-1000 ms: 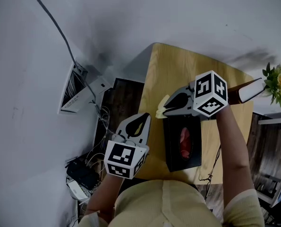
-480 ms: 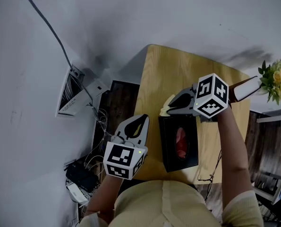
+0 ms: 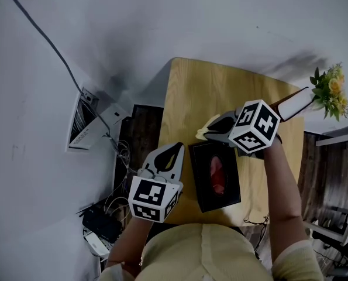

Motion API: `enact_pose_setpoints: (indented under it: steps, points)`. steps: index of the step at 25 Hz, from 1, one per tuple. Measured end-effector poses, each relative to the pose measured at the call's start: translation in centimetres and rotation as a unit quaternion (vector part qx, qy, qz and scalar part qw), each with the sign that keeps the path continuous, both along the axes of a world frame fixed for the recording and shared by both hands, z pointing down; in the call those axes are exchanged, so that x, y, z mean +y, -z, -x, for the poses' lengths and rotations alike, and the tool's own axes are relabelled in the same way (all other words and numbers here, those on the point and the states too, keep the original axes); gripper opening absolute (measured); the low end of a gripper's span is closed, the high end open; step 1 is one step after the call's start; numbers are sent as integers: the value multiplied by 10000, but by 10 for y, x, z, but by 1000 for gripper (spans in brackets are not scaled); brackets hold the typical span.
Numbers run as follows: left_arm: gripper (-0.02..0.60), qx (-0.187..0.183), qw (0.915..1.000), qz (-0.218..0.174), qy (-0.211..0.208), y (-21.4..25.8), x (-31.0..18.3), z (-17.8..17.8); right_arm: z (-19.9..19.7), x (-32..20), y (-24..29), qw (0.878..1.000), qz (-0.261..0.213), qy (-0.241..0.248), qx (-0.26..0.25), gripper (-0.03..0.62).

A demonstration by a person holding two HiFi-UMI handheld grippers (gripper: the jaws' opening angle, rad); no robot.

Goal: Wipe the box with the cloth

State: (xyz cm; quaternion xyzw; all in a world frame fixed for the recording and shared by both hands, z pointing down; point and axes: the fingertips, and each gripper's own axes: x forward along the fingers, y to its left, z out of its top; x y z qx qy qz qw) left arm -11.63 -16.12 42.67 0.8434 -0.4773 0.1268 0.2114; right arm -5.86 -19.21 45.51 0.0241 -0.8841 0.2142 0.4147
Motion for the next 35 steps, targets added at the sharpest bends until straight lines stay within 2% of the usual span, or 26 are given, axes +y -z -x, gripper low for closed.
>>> enact_pose_setpoints:
  steps: [10, 14, 19, 25, 35]
  points:
    - [17, 2, 9999, -40, -103, 3, 1, -13, -33, -15, -1, 9931, -382, -923, 609, 55]
    - [17, 5, 9999, -59, -125, 5, 0, -17, -43, -18, 1, 9881, -515, -1281, 677, 55]
    - [17, 6, 9999, -99, -84, 8, 1, -18, -52, -23, 8, 9813, -780, -1690, 490, 55]
    - [17, -10, 9999, -116, 118, 10, 6, -8, -47, -31, 42, 9694, -1311, -2067, -176, 55]
    - [17, 72, 9986, -170, 488, 20, 20, 7, -30, -28, 65, 9646, -1537, -2045, -645, 55]
